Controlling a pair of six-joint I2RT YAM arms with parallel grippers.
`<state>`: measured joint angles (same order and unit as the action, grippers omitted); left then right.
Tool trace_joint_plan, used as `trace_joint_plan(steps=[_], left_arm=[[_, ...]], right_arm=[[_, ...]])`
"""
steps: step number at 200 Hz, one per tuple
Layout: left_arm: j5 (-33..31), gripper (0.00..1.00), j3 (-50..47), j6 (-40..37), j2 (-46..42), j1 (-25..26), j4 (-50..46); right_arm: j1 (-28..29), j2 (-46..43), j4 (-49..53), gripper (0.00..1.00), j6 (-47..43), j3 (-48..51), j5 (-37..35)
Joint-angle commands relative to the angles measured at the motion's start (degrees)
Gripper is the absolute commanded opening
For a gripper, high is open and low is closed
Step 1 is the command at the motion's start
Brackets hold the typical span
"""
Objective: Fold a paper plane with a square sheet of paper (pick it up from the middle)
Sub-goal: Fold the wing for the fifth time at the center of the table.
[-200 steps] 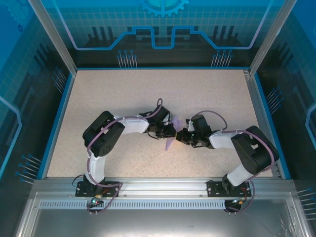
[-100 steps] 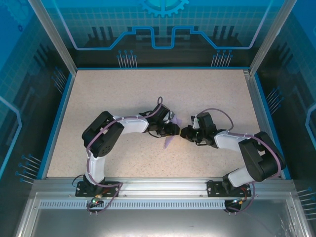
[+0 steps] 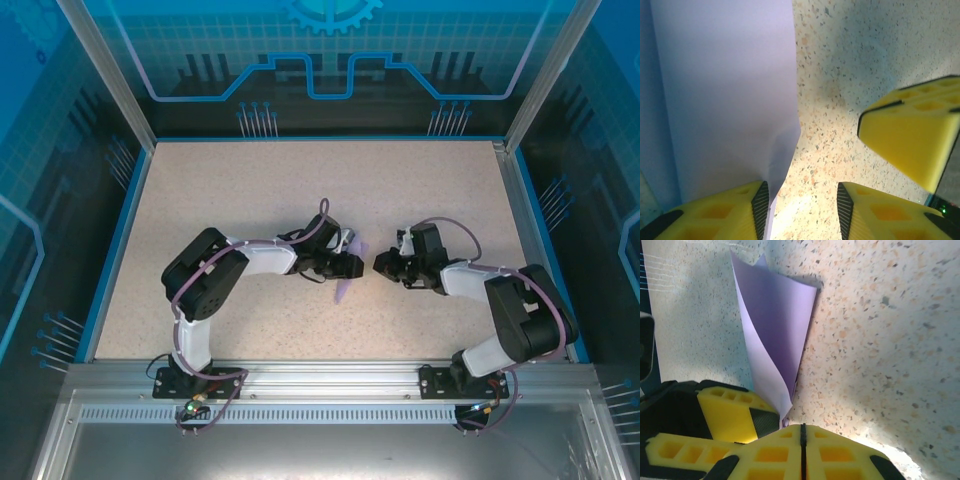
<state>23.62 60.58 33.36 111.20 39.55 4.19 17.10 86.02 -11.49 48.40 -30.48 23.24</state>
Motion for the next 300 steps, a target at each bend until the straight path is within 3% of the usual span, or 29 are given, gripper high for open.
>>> trace_joint_plan(steps=[1, 53, 156, 259, 300], left_arm=[[1.9, 0.38, -1.0, -2.8, -1.7, 0.4, -0.2], [0.2, 0.28, -0.9, -4.6, -1.5, 0.4, -1.3], [-2.2, 0.17, -1.0, -8.5, -2.1, 0.4, -3.7], [-2.4, 0.25, -0.3, -10.6, -5.8, 0.4, -7.0], [-7.1, 0.37, -1.7, -10.4, -10.3, 1.1, -10.8]], right_arm=[[-1.3, 1.3, 0.4, 0.08, -1.3, -2.8, 3.2], [-1.2, 4.4, 1.8, 0.08, -2.6, -7.0, 6.6], [2.1, 12.9, 1.0, 0.11, -3.3, -10.8, 9.3], [3.7, 17.7, 9.3, 0.12, -8.9, -15.9, 5.4], [4.1, 18.6, 10.5, 0.12, -9.8, -16.2, 4.4]])
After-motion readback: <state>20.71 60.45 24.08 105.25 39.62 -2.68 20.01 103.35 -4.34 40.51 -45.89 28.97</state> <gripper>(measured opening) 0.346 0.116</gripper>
